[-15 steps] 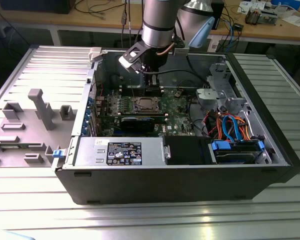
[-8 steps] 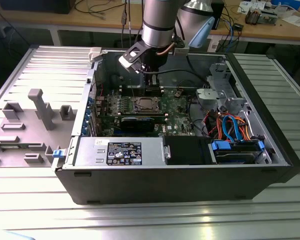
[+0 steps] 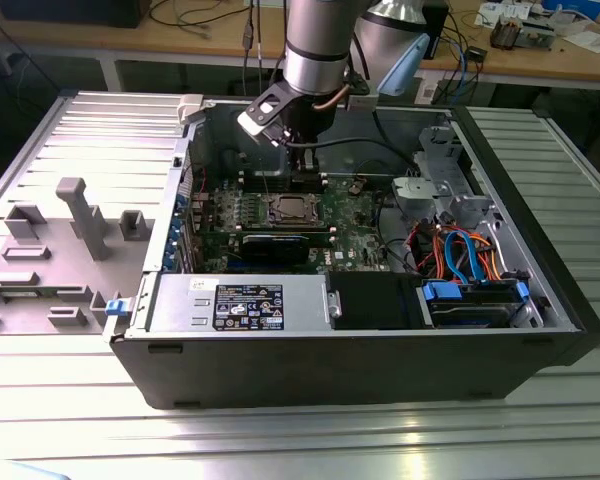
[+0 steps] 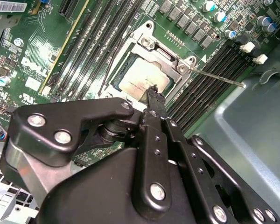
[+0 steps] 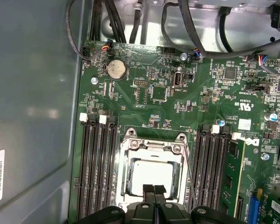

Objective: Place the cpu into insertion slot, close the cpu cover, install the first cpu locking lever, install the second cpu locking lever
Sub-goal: 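Install the first cpu locking lever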

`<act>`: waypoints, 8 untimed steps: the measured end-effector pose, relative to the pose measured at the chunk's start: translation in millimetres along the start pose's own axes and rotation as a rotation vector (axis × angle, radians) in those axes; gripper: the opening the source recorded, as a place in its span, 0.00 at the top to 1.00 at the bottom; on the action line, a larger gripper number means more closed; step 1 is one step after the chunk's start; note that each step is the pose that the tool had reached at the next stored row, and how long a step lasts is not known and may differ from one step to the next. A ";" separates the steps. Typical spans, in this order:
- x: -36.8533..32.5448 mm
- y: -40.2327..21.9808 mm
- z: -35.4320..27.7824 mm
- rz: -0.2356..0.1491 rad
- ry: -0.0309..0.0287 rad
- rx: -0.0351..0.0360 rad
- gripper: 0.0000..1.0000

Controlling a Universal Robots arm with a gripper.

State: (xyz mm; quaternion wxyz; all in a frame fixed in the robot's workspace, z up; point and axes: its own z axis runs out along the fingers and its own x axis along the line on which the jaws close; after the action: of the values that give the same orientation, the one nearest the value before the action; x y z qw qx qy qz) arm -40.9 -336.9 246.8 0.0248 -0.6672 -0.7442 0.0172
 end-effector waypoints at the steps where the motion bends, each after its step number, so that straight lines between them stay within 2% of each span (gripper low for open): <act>1: 0.0 0.0 0.0 -0.002 -0.0001 0.0000 0.89; 8: 0.0 0.0 0.0 -0.012 -0.0006 0.0001 0.89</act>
State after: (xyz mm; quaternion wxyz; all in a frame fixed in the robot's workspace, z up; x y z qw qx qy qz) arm -40.9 -336.9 246.7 0.0247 -0.6626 -0.7484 0.0172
